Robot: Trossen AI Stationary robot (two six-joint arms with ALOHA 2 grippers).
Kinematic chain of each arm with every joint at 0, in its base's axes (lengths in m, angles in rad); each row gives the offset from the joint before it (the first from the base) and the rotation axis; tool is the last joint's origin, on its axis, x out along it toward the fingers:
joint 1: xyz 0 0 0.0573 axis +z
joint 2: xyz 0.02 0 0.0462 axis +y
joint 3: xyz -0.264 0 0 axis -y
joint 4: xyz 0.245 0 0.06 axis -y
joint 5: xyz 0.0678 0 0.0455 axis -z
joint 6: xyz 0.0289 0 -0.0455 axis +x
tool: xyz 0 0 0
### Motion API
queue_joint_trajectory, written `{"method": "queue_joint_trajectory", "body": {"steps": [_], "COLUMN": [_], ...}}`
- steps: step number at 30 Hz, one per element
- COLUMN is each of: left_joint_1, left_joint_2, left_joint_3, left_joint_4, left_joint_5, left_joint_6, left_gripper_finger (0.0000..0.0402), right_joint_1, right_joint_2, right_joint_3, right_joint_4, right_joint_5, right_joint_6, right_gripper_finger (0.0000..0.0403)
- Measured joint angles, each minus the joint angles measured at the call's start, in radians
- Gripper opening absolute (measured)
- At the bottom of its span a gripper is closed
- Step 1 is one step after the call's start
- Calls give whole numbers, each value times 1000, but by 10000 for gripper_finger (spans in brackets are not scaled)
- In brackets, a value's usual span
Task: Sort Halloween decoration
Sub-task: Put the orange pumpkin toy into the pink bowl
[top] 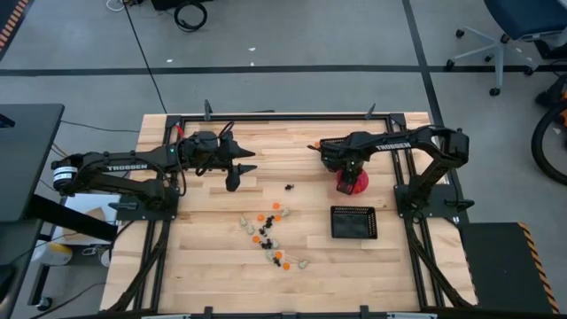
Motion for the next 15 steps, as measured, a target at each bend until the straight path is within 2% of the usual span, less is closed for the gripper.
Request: {"method": "queue_joint_trajectory", "body": {"steps": [3, 6, 10, 15], "left_joint_1": [0, 0, 0, 0], "left_joint_2": [0, 0, 0, 0], "left_joint_3": [0, 0, 0, 0], "left_joint_4": [13, 14, 14, 15], "left_joint_5": [0, 0, 0, 0], "left_joint_6": [0, 0, 0, 0], "left_gripper_finger": [192, 192, 192, 192], "right_joint_1": [11, 40, 82, 122], "right_joint_2": [0, 0, 0, 7], "right_joint_3": [71, 147, 237, 314], "right_joint_4": [-71, -113, -98, -47], "right_joint_5": [3, 54, 147, 211], "right_joint_6": [31, 41, 39, 37], "right_gripper_finger": [155, 154, 154, 154]}}
